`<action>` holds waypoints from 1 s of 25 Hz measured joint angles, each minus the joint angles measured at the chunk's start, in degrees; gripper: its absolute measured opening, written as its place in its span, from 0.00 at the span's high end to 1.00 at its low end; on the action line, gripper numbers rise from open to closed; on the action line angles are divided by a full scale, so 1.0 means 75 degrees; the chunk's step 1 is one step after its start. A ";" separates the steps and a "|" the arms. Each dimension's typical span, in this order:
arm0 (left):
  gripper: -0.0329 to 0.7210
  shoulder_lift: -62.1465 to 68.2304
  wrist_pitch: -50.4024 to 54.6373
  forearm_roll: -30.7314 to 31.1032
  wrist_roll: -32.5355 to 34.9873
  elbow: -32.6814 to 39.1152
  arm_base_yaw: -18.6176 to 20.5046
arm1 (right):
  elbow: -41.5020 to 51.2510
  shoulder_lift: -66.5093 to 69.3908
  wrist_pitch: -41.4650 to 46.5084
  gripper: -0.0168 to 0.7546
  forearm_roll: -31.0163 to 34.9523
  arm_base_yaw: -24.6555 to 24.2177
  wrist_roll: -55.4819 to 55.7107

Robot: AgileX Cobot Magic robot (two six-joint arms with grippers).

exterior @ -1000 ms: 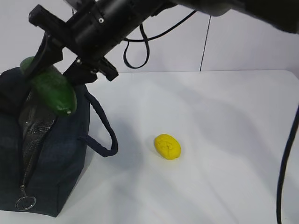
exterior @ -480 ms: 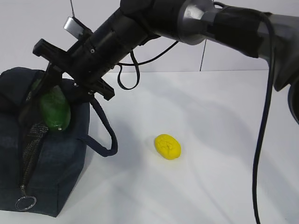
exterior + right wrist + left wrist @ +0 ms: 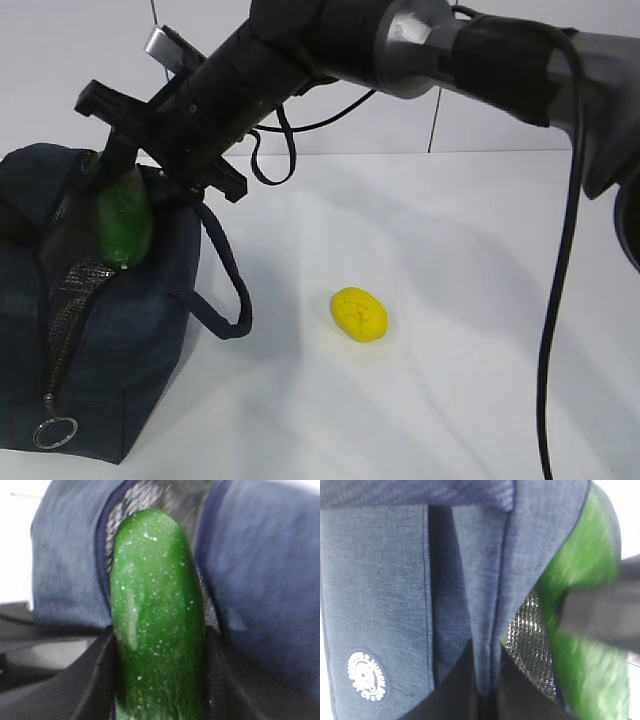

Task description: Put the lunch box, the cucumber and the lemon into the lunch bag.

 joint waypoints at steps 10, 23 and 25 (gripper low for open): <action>0.96 0.0000 -0.0032 0.0000 0.0000 0.0000 0.0000 | 0.0000 0.0000 -0.0015 0.53 -0.0131 0.0287 0.0075; 0.96 0.0000 -0.0032 -0.0010 0.0028 0.0000 0.0000 | 0.0000 0.0000 -0.0077 0.38 -0.0300 0.0287 0.0096; 0.96 0.0000 -0.0032 -0.0010 0.0039 0.0000 0.0000 | 0.0000 0.0000 -0.0081 0.38 -0.0313 0.0287 0.0096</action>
